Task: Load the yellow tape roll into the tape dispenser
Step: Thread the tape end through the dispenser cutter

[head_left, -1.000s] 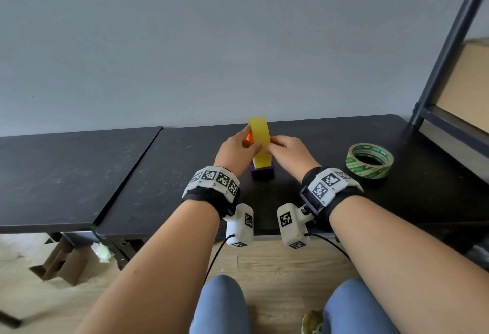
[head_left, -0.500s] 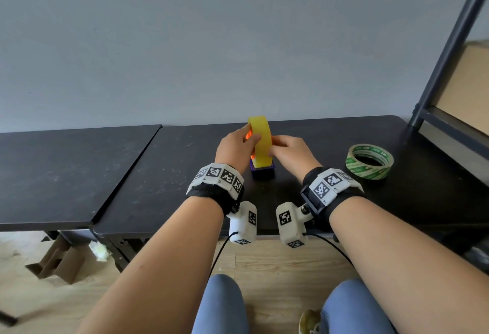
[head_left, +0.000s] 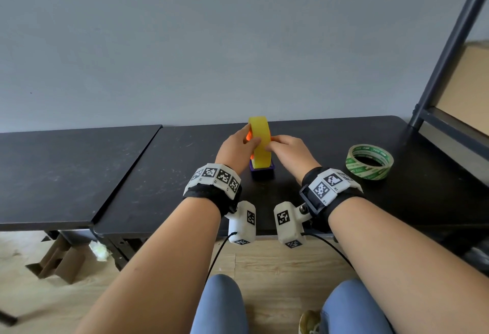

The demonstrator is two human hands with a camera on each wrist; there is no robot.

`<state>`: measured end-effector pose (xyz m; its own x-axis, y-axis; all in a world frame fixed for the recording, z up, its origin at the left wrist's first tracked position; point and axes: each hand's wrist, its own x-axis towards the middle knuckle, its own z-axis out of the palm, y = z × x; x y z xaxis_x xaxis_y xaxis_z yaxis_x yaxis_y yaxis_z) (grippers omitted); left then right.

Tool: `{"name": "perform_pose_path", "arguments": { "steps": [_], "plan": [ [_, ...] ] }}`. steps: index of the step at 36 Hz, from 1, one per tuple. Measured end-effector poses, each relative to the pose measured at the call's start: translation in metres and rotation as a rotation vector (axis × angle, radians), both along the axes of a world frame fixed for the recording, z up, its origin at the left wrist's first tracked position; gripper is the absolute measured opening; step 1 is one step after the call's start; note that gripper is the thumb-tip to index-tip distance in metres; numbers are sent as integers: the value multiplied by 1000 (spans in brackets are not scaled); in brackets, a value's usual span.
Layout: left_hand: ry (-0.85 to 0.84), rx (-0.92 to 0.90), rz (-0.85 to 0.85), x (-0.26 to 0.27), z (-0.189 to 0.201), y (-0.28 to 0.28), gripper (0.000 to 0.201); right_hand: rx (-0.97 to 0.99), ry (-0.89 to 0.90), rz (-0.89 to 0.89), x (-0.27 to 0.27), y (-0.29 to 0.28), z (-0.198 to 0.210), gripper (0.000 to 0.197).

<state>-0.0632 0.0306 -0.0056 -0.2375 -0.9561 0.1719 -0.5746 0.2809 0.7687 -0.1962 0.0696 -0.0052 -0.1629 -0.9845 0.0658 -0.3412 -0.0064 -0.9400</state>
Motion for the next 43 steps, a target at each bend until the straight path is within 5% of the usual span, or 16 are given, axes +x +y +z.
{"name": "perform_pose_path", "arguments": {
  "steps": [10,22,43],
  "plan": [
    [2,-31,46,-4,2,0,42,1,2,5,0,0,-4,34],
    [12,71,-29,5,0,0,64,-5,-22,14,3,-1,-5,23],
    [31,14,12,1,-2,-3,45,7,-2,13,2,2,-5,34]
  ]
}}
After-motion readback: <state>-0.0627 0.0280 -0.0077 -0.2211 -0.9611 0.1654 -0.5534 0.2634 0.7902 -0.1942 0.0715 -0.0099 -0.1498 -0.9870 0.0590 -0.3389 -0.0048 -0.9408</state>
